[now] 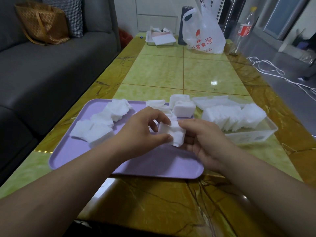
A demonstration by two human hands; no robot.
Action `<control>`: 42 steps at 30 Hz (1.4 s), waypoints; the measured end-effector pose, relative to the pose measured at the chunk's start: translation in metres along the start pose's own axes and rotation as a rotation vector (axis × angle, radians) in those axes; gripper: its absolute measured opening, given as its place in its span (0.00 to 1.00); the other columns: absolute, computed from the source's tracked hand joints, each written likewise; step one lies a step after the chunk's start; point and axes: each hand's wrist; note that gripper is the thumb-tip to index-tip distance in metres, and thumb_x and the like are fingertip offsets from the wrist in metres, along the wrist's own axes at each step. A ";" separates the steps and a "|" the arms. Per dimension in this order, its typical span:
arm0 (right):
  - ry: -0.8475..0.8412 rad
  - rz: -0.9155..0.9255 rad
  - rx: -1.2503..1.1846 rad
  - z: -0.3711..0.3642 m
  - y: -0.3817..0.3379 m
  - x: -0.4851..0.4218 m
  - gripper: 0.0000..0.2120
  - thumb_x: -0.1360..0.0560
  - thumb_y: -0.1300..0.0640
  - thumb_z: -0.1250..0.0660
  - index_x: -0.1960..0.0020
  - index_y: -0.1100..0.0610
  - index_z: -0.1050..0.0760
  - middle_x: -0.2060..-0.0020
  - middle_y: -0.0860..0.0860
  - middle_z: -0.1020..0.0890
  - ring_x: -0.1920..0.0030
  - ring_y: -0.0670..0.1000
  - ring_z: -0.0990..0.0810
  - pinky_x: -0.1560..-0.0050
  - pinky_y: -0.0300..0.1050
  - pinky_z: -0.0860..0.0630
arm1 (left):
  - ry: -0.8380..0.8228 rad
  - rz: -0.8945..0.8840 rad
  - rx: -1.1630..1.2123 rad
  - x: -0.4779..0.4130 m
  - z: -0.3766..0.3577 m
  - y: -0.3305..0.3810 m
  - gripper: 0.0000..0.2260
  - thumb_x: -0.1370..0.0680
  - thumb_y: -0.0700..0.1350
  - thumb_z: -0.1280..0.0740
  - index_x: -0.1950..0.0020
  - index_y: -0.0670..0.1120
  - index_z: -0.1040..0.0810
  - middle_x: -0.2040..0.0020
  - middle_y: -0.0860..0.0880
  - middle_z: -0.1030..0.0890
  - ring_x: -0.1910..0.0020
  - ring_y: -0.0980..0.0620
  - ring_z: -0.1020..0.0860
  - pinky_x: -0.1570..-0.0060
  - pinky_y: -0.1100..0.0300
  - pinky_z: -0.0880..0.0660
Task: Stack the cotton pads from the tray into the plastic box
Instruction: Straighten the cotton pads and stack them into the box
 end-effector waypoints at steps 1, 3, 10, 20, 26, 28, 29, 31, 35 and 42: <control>-0.003 -0.004 -0.001 0.000 0.000 0.000 0.11 0.21 0.63 0.34 0.41 0.66 0.20 0.50 0.64 0.14 0.51 0.60 0.14 0.47 0.58 0.17 | 0.001 -0.001 -0.005 0.000 -0.001 0.001 0.14 0.32 0.46 0.18 0.52 0.56 0.19 0.52 0.57 0.21 0.57 0.58 0.21 0.61 0.71 0.28; 0.001 -0.008 -0.002 -0.001 -0.001 0.001 0.11 0.20 0.64 0.34 0.40 0.67 0.21 0.50 0.65 0.14 0.51 0.60 0.14 0.48 0.58 0.17 | 0.003 0.004 0.008 0.000 -0.001 0.000 0.12 0.31 0.46 0.19 0.53 0.55 0.18 0.53 0.58 0.21 0.58 0.58 0.21 0.62 0.71 0.28; 0.049 0.016 0.063 0.000 -0.002 0.001 0.04 0.22 0.65 0.32 0.51 0.62 0.19 0.61 0.59 0.14 0.59 0.58 0.16 0.53 0.59 0.17 | 0.011 0.037 0.070 0.001 0.000 0.000 0.03 0.24 0.44 0.25 0.56 0.49 0.17 0.59 0.56 0.19 0.66 0.63 0.24 0.64 0.70 0.30; -0.041 0.061 0.106 0.002 -0.003 0.002 0.09 0.24 0.56 0.28 0.47 0.61 0.18 0.59 0.56 0.15 0.60 0.54 0.17 0.59 0.49 0.20 | 0.006 0.095 0.080 0.001 0.001 -0.001 0.03 0.23 0.46 0.25 0.55 0.49 0.17 0.61 0.49 0.17 0.72 0.64 0.27 0.69 0.72 0.31; -0.065 0.148 0.236 0.005 0.005 0.001 0.20 0.36 0.66 0.20 0.45 0.57 0.17 0.55 0.68 0.19 0.55 0.59 0.18 0.50 0.57 0.20 | 0.010 0.075 0.086 0.000 0.003 -0.002 0.06 0.25 0.45 0.23 0.51 0.51 0.18 0.57 0.54 0.17 0.66 0.60 0.22 0.65 0.69 0.27; -0.054 0.190 0.307 0.008 0.007 -0.001 0.16 0.31 0.70 0.24 0.46 0.55 0.17 0.52 0.69 0.16 0.54 0.60 0.17 0.46 0.59 0.20 | -0.015 0.112 0.159 0.000 0.003 -0.002 0.16 0.27 0.44 0.21 0.43 0.52 0.20 0.51 0.55 0.18 0.61 0.56 0.20 0.62 0.67 0.22; -0.060 0.208 0.340 0.009 0.007 -0.001 0.16 0.29 0.72 0.27 0.46 0.55 0.17 0.52 0.66 0.14 0.53 0.59 0.16 0.46 0.57 0.20 | -0.046 0.138 0.177 0.001 0.003 -0.002 0.19 0.28 0.45 0.20 0.40 0.52 0.21 0.50 0.55 0.19 0.61 0.56 0.20 0.60 0.64 0.21; -0.088 0.254 0.413 0.009 0.006 -0.001 0.18 0.27 0.75 0.30 0.47 0.55 0.18 0.53 0.60 0.12 0.54 0.55 0.14 0.47 0.53 0.19 | -0.107 0.138 0.134 0.001 0.004 -0.004 0.17 0.29 0.45 0.20 0.42 0.52 0.18 0.56 0.56 0.19 0.64 0.59 0.23 0.62 0.64 0.23; -0.026 0.420 0.744 0.008 0.012 -0.002 0.17 0.25 0.70 0.31 0.48 0.48 0.18 0.54 0.45 0.13 0.54 0.42 0.16 0.50 0.36 0.22 | -0.084 0.110 0.098 -0.001 0.004 -0.008 0.07 0.28 0.43 0.20 0.53 0.49 0.15 0.67 0.55 0.25 0.70 0.58 0.30 0.70 0.67 0.33; -0.020 0.411 0.847 0.003 0.021 -0.001 0.28 0.25 0.70 0.37 0.34 0.44 0.25 0.40 0.42 0.19 0.40 0.43 0.20 0.35 0.36 0.26 | -0.187 0.185 0.053 0.001 -0.008 -0.012 0.14 0.28 0.47 0.21 0.46 0.55 0.21 0.67 0.53 0.19 0.71 0.58 0.23 0.71 0.66 0.30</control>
Point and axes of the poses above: each hand's wrist, its own x-axis away from the middle knuckle, its own z-axis out of the back of the hand, y = z × x
